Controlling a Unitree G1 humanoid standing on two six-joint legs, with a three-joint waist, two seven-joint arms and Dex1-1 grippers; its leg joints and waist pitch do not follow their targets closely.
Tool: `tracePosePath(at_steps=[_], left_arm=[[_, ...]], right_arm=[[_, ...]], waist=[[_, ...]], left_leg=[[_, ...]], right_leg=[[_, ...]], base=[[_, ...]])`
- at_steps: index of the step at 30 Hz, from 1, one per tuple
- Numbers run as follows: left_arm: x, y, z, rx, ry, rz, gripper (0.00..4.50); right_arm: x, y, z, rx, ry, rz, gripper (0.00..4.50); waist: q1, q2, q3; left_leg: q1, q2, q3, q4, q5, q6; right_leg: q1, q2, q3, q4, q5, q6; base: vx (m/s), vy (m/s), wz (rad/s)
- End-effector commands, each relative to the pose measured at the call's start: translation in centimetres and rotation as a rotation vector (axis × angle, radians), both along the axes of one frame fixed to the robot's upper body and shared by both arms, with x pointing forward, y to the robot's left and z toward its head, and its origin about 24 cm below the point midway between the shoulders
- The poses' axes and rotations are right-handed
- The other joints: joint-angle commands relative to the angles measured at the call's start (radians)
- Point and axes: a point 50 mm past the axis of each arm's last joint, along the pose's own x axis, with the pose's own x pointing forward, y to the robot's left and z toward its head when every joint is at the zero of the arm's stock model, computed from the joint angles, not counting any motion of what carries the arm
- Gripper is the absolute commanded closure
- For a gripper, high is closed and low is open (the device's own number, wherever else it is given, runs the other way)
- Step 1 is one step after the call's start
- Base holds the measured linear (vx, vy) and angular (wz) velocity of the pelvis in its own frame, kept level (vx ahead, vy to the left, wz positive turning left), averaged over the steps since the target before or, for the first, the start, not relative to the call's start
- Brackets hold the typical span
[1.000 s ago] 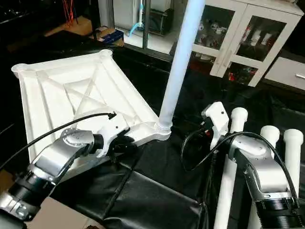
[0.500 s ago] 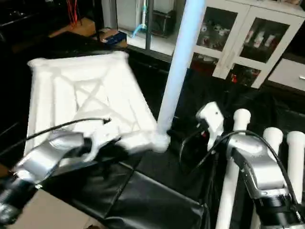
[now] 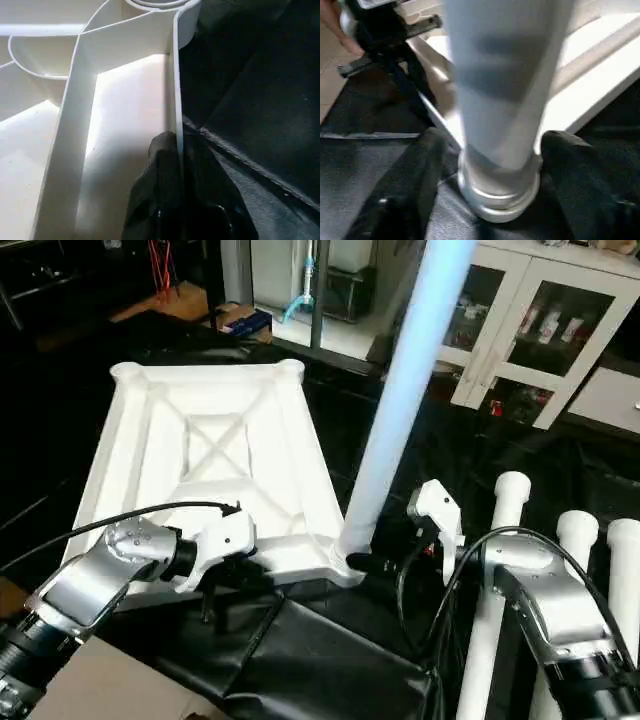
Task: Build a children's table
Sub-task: Rotate leg to tighten
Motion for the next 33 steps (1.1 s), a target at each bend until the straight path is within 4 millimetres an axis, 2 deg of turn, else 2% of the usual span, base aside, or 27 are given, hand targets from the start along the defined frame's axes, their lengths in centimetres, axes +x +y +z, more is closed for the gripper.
tracePosePath(at_steps=[1,9,10,11,16,18,20,21,22,23,24,25,26,27,28,29,30,31,32,33], left_arm=[[-0.7,-1.5,0.1,-0.077,0.020,-0.072,4.50],[-0.9,-1.4,0.1,-0.078,0.030,-0.079,4.50],[-0.9,-1.4,0.1,-0.079,0.030,-0.079,4.50],[-0.9,-1.4,0.1,-0.080,0.031,-0.079,4.50],[-0.8,-1.4,0.0,-0.080,0.037,-0.054,4.50],[-0.2,-1.5,0.0,-0.092,0.034,0.022,4.50],[0.0,-1.5,0.0,-0.098,0.033,0.046,4.50],[0.9,-2.1,0.2,-0.125,0.014,0.147,4.50],[1.1,-2.3,0.2,-0.130,0.010,0.172,4.50],[1.7,-2.7,0.4,-0.144,-0.005,0.234,4.50],[2.1,-3.1,0.5,-0.158,-0.012,0.288,4.50],[2.1,-3.1,0.5,-0.158,-0.012,0.288,4.50],[2.6,-3.9,0.6,-0.184,-0.010,0.357,4.50],[2.9,-4.4,0.7,-0.192,-0.011,0.404,4.50],[3.2,-4.8,0.8,-0.196,-0.011,0.447,4.50],[3.2,-4.8,0.8,-0.196,-0.011,0.447,4.50],[3.5,-5.4,0.9,-0.212,-0.023,0.495,4.50],[3.8,-6.3,1.0,-0.223,-0.032,0.528,4.50],[3.9,-6.4,1.0,-0.225,-0.034,0.534,4.50],[4.1,-6.9,1.2,-0.230,-0.063,0.552,4.50]], right_arm=[[0.5,0.0,0.2,-0.025,-0.027,0.010,1.57],[0.7,0.5,0.0,-0.011,-0.009,0.037,2.29],[0.7,0.5,-0.1,-0.006,-0.007,0.040,2.40],[0.7,0.6,-0.1,0.001,-0.001,0.043,2.47],[0.7,0.5,-0.6,0.011,0.014,0.021,2.59],[1.5,0.1,-1.5,-0.028,-0.010,-0.116,2.60],[1.8,0.0,-1.8,-0.046,-0.018,-0.162,2.62],[2.9,-0.3,-3.3,-0.096,-0.014,-0.400,2.62],[3.1,-0.4,-3.7,-0.104,-0.007,-0.461,2.62],[3.4,-0.4,-4.6,-0.114,0.025,-0.620,2.62],[3.5,-0.2,-5.3,-0.128,0.057,-0.719,2.63],[3.5,-0.2,-5.3,-0.128,0.057,-0.719,2.63],[3.5,0.2,-6.4,-0.175,0.086,-0.866,2.63],[3.5,0.7,-7.0,-0.193,0.084,-0.972,2.63],[3.5,1.2,-7.5,-0.207,0.081,-1.074,2.64],[3.5,1.2,-7.5,-0.207,0.081,-1.074,2.64],[3.5,2.4,-8.0,-0.216,0.068,-1.133,2.64],[3.6,4.5,-8.2,-0.227,0.039,-1.140,2.64],[3.7,4.9,-8.3,-0.229,0.032,-1.137,2.64],[4.1,6.8,-7.9,-0.200,-0.015,-1.119,2.64]], waist=[[-0.007,-0.006,-0.053],[-0.008,-0.006,-0.054],[-0.009,-0.010,-0.054],[-0.008,-0.008,-0.054],[-0.009,-0.008,-0.052],[-0.013,-0.009,-0.052],[-0.018,-0.008,-0.050],[-0.024,-0.012,-0.050],[-0.034,-0.011,-0.048],[-0.039,-0.011,-0.049],[-0.048,-0.012,-0.049],[-0.052,-0.014,-0.052],[-0.052,-0.012,-0.052],[-0.059,-0.008,-0.048],[-0.066,-0.003,-0.048],[-0.069,-0.005,-0.050],[-0.071,-0.007,-0.054],[-0.073,0.001,-0.054],[-0.076,-0.001,-0.053],[-0.080,-0.003,-0.055]], left_leg=[[0.018,0.060,-0.032,-0.089,-0.296,0.002],[0.017,0.061,-0.032,-0.090,-0.278,0.011],[0.015,0.061,-0.031,-0.090,-0.275,0.013],[0.016,0.061,-0.031,-0.090,-0.277,0.013],[0.017,0.060,-0.033,-0.090,-0.294,0.009],[0.015,0.059,-0.033,-0.091,-0.302,0.003],[0.016,0.057,-0.032,-0.090,-0.308,-0.006],[0.013,0.055,-0.035,-0.091,-0.316,-0.016],[0.012,0.051,-0.038,-0.091,-0.332,-0.027],[0.013,0.051,-0.039,-0.090,-0.339,-0.033],[0.011,0.048,-0.041,-0.090,-0.348,-0.039],[0.011,0.046,-0.045,-0.089,-0.356,-0.039],[0.013,0.048,-0.047,-0.089,-0.363,-0.035],[0.017,0.046,-0.043,-0.089,-0.376,-0.036],[0.017,0.045,-0.045,-0.091,-0.397,-0.048],[0.016,0.044,-0.048,-0.092,-0.404,-0.055],[0.014,0.045,-0.054,-0.095,-0.421,-0.061],[0.018,0.045,-0.052,-0.095,-0.432,-0.063],[0.018,0.045,-0.051,-0.095,-0.441,-0.065],[0.017,0.043,-0.055,-0.098,-0.454,-0.065]], right_leg=[[0.024,-0.062,0.038,-0.079,-0.401,-0.192],[0.027,-0.061,0.038,-0.075,-0.370,-0.201],[0.028,-0.061,0.038,-0.074,-0.368,-0.201],[0.027,-0.062,0.038,-0.075,-0.375,-0.201],[0.025,-0.063,0.037,-0.079,-0.417,-0.189],[0.025,-0.062,0.036,-0.080,-0.430,-0.186],[0.019,-0.062,0.035,-0.083,-0.450,-0.185],[0.023,-0.063,0.033,-0.083,-0.479,-0.174],[0.019,-0.061,0.030,-0.089,-0.521,-0.159],[0.017,-0.062,0.030,-0.090,-0.540,-0.151],[0.017,-0.061,0.028,-0.095,-0.566,-0.138],[0.019,-0.063,0.024,-0.099,-0.594,-0.119],[0.019,-0.064,0.024,-0.101,-0.600,-0.112],[0.006,-0.059,0.027,-0.107,-0.603,-0.109],[0.002,-0.057,0.025,-0.111,-0.611,-0.103],[0.003,-0.058,0.022,-0.110,-0.615,-0.097],[0.011,-0.056,0.017,-0.107,-0.610,-0.083],[0.005,-0.056,0.019,-0.109,-0.584,-0.083],[0.000,-0.056,0.019,-0.112,-0.577,-0.085],[0.007,-0.055,0.015,-0.110,-0.566,-0.084]], base=[[0.000,0.000,0.00],[0.000,0.000,0.00],[0.000,0.000,0.00],[0.000,0.000,0.00],[0.000,0.000,0.00],[0.000,0.000,0.00],[0.000,0.000,0.00],[0.000,0.000,0.00],[0.000,0.000,0.00],[0.000,0.000,0.00],[0.000,0.000,0.00],[0.000,0.000,0.00],[0.000,0.000,0.00],[0.000,0.000,0.00],[0.000,0.000,0.00],[0.000,0.000,0.00],[0.000,0.000,0.00],[0.000,0.000,0.00],[0.000,0.000,0.00],[0.000,0.000,0.00]])
